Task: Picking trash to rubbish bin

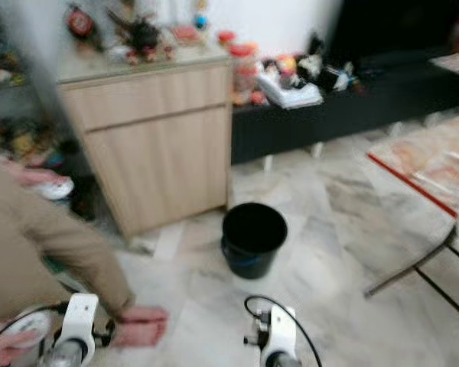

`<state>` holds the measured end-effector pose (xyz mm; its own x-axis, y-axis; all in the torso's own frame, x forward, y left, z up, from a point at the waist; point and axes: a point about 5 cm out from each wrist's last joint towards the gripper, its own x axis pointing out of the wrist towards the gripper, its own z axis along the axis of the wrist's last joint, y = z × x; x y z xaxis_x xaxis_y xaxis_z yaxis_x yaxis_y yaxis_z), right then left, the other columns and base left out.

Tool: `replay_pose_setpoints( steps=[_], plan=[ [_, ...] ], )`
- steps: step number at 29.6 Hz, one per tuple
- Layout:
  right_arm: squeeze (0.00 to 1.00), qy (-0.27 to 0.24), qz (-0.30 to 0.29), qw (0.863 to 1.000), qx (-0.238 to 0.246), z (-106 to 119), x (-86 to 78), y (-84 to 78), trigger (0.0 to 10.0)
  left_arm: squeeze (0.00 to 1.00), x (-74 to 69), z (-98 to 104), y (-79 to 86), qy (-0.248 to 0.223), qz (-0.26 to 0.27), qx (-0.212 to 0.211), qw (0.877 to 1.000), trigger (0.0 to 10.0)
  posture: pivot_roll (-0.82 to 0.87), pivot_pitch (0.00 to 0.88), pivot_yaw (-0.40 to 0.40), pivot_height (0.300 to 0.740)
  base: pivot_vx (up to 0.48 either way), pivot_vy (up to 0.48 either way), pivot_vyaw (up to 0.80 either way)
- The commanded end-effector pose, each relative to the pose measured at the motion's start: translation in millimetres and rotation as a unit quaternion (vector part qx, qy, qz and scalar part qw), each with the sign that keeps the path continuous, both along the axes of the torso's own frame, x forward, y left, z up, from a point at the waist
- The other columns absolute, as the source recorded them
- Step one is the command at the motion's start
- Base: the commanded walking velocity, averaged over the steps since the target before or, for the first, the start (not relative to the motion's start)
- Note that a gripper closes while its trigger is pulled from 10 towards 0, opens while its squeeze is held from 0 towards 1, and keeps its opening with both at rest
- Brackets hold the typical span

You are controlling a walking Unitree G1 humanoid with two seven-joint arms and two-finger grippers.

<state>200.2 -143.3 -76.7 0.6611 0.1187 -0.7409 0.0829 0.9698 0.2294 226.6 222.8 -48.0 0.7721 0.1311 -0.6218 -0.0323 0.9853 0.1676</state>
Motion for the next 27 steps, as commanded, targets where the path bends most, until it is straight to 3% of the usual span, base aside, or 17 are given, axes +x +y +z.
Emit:
replay_pose_setpoints(
  steps=[1,7,22,27],
  plan=[
    [0.0,0.0,-0.008,1.0,-0.005,0.4,0.6,-5.3,10.0,0.0,-1.0,-2.8,-8.6,0.005,-0.01,-0.005,1.0,10.0,0.0,0.017,-0.001,0.74,0.39,0.0,-0.8],
    [0.0,-0.002,-0.009,1.0,-0.005,0.4,0.3,-5.8,10.0,0.0,-1.0,-2.6,-7.9,0.005,-0.011,-0.004,1.0,10.0,0.0,0.02,0.002,0.74,0.395,0.0,-0.76],
    [0.0,-0.005,0.009,1.0,-0.017,0.6,0.5,-5.4,10.0,0.0,0.3,-1.9,-8.6,0.005,-0.014,-0.004,1.0,10.0,0.0,0.017,0.003,0.74,0.398,0.0,0.0],
    [0.0,-0.012,0.009,1.0,-0.011,1.8,2.3,-4.2,10.0,0.0,1.0,-1.6,-9.0,0.004,-0.014,-0.003,1.0,10.0,0.0,0.015,0.003,0.74,0.396,0.0,0.74]
  ],
)
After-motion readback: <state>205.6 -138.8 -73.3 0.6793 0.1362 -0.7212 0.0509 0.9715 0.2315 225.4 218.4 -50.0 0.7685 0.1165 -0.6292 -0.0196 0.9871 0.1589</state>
